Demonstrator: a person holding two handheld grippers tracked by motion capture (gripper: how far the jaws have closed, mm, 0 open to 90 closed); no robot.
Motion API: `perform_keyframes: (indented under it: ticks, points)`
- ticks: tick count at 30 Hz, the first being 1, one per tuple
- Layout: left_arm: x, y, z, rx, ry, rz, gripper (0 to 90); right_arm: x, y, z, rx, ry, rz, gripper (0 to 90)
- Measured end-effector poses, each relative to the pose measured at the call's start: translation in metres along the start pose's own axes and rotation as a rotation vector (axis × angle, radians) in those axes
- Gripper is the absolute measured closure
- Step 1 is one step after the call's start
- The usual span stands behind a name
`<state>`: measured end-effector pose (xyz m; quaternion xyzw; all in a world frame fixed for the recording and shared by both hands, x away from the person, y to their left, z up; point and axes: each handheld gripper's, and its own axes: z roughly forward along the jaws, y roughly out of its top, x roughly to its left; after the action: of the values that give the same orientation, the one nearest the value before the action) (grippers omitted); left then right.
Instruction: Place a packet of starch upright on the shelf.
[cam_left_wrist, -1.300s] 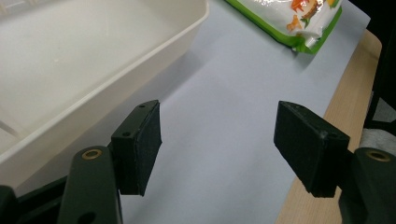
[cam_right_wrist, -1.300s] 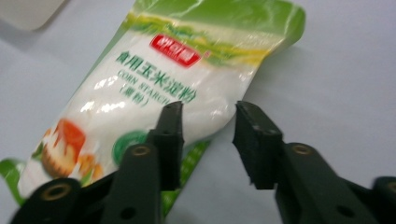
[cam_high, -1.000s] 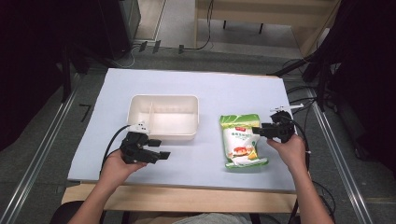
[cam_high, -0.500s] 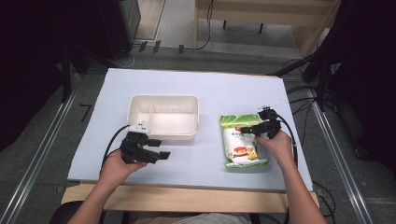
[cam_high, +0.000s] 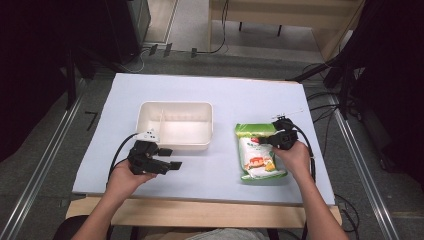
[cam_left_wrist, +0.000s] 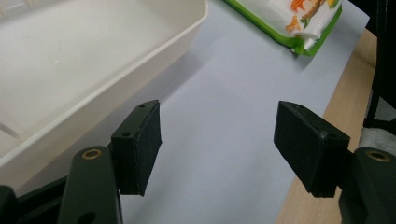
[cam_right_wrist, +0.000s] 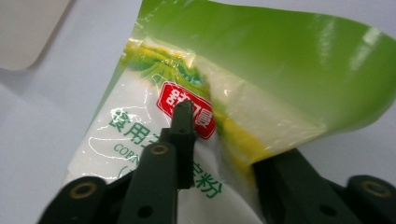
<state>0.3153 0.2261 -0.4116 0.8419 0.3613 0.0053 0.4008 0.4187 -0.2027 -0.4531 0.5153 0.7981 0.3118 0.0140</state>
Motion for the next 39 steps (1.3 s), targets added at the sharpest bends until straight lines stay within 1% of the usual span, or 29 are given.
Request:
perform_keyframes:
  ticks: [3, 5, 8, 13, 14, 15, 17, 18, 20, 23, 24, 25, 26, 27, 29, 33, 34, 36, 37, 38, 39]
  points:
    - [0.001, 0.000, -0.002, -0.004, -0.005, -0.002, 33.1, 0.002, 0.000, 0.000, -0.001, -0.010, -0.010, 85.1]
    - [0.002, 0.000, -0.002, 0.000, -0.004, -0.002, 33.1, 0.002, 0.000, 0.000, 0.002, -0.013, -0.004, 85.8]
    - [0.003, -0.001, -0.002, -0.002, -0.005, -0.009, 33.0, 0.000, 0.001, -0.001, -0.003, 0.005, 0.013, 86.7]
    - [0.005, -0.001, -0.004, 0.003, -0.005, -0.012, 32.5, 0.000, 0.002, -0.004, 0.002, 0.007, 0.015, 87.0]
    - [0.006, -0.002, -0.005, 0.000, -0.008, -0.023, 32.0, 0.000, 0.002, -0.008, -0.006, 0.016, 0.024, 87.1]
    - [0.007, -0.002, -0.005, 0.001, -0.004, -0.020, 32.0, 0.000, 0.002, -0.011, -0.012, 0.022, 0.032, 87.2]
    - [0.007, -0.002, -0.006, 0.001, -0.002, -0.024, 31.9, -0.001, 0.002, -0.015, -0.021, 0.029, 0.032, 87.3]
    - [0.009, -0.002, -0.007, -0.006, -0.003, -0.026, 31.9, 0.000, 0.002, -0.020, -0.038, 0.034, 0.030, 87.5]
    - [0.009, -0.002, -0.007, -0.007, -0.002, -0.028, 31.9, 0.002, 0.002, -0.024, -0.044, 0.031, 0.028, 87.5]
    - [0.009, -0.002, -0.007, -0.008, 0.001, -0.028, 31.9, 0.006, 0.003, -0.033, -0.063, 0.033, 0.011, 87.5]
    - [0.009, -0.002, -0.007, -0.012, -0.001, -0.029, 31.9, 0.009, 0.003, -0.040, -0.074, 0.038, 0.001, 87.6]
    - [0.009, -0.002, -0.007, -0.012, -0.001, -0.029, 32.0, 0.009, 0.003, -0.040, -0.074, 0.038, 0.001, 87.6]
    - [0.009, -0.002, -0.007, -0.012, -0.007, -0.026, 31.9, 0.014, 0.003, -0.048, -0.079, 0.035, -0.010, 87.7]
    - [0.009, -0.002, -0.007, -0.012, -0.007, -0.026, 31.6, 0.014, 0.003, -0.048, -0.079, 0.035, -0.010, 87.7]
    - [0.009, -0.002, -0.007, -0.021, -0.014, -0.026, 31.5, 0.020, 0.003, -0.059, -0.099, 0.036, -0.029, 87.8]
    - [0.008, -0.002, -0.006, -0.012, -0.020, -0.020, 31.3, 0.033, 0.002, -0.079, -0.142, 0.014, -0.061, 88.0]
    - [0.008, -0.002, -0.006, -0.007, -0.014, -0.016, 31.3, 0.038, 0.004, -0.086, -0.155, 0.010, -0.081, 88.0]
    - [0.008, -0.002, -0.006, -0.008, -0.016, -0.017, 31.2, 0.040, 0.005, -0.088, -0.158, 0.006, -0.082, 88.1]
    - [0.008, -0.002, -0.006, -0.012, -0.018, -0.020, 31.2, 0.041, 0.006, -0.091, -0.164, 0.003, -0.094, 88.1]
    - [0.008, -0.001, -0.006, -0.014, -0.030, -0.022, 30.8, 0.043, 0.009, -0.097, -0.165, 0.007, -0.103, 88.2]
    - [0.008, -0.001, -0.006, -0.014, -0.030, -0.022, 30.6, 0.043, 0.009, -0.097, -0.165, 0.007, -0.103, 88.2]
